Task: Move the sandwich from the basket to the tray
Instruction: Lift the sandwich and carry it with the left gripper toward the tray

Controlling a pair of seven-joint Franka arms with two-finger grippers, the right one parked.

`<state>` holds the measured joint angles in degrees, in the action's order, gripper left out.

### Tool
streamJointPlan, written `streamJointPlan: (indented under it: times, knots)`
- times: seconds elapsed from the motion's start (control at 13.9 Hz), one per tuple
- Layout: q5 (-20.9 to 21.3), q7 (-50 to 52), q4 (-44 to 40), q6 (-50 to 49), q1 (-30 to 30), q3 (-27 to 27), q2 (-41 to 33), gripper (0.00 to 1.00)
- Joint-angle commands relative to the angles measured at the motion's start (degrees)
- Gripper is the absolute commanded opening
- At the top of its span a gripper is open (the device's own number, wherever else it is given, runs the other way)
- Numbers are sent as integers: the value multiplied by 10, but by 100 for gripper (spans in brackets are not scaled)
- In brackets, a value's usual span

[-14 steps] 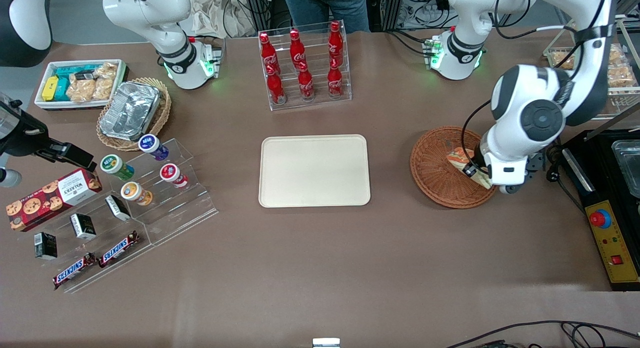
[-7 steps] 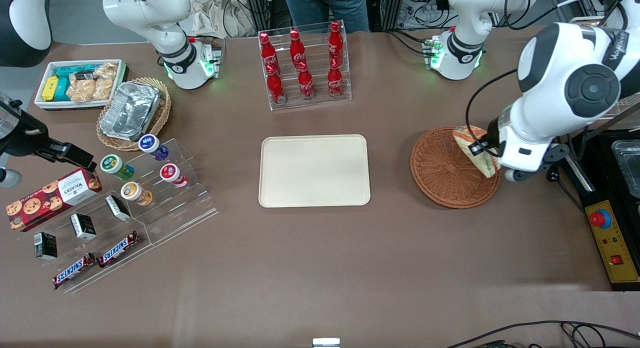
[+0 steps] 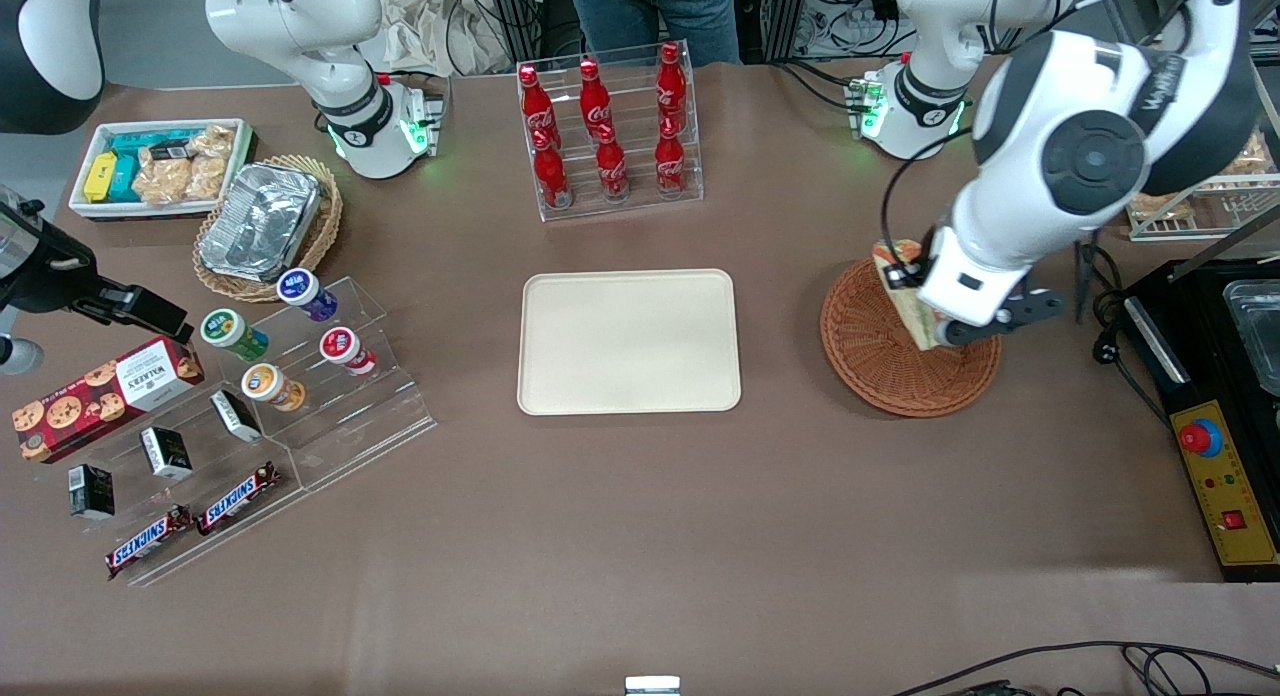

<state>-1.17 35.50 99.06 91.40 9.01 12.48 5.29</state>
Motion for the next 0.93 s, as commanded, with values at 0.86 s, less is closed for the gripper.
streamJointPlan:
  times: [0.86]
  knots:
    - [10, -10, 10, 95, 104, 45, 87, 0]
